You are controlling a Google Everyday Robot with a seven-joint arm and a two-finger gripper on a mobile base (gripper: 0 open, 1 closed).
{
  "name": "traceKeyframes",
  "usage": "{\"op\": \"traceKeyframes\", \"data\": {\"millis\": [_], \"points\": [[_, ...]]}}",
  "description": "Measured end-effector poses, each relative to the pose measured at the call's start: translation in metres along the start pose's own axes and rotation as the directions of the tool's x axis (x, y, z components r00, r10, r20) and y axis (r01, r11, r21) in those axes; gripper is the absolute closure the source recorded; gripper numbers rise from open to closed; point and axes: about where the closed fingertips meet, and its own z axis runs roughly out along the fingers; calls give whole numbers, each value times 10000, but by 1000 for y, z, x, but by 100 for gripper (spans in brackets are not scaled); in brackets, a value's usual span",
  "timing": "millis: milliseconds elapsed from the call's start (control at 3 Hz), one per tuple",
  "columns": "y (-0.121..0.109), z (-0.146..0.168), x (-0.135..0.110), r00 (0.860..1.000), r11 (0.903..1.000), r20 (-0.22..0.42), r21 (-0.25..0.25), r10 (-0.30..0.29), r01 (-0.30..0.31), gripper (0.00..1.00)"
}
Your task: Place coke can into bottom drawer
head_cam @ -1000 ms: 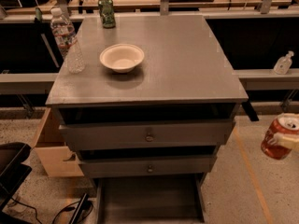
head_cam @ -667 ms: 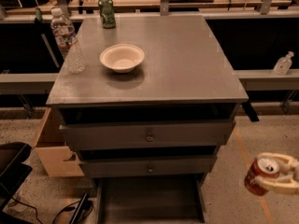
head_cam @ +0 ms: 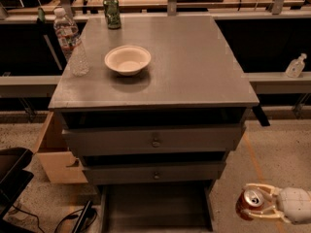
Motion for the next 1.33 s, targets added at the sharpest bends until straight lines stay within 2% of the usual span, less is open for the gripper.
{"op": "traceKeyframes", "data": {"millis": [333,667,1000,1333], "points": [[-11,33,44,9996,9990,162,-401,210,-204,100],[-11,33,44,9996,9990,163,-402,210,-204,100],[-11,65,43,10000,9989,54,-463,16,-14,100],[-12,154,46,9985,9968,512,-756,-216,254,100]]}}
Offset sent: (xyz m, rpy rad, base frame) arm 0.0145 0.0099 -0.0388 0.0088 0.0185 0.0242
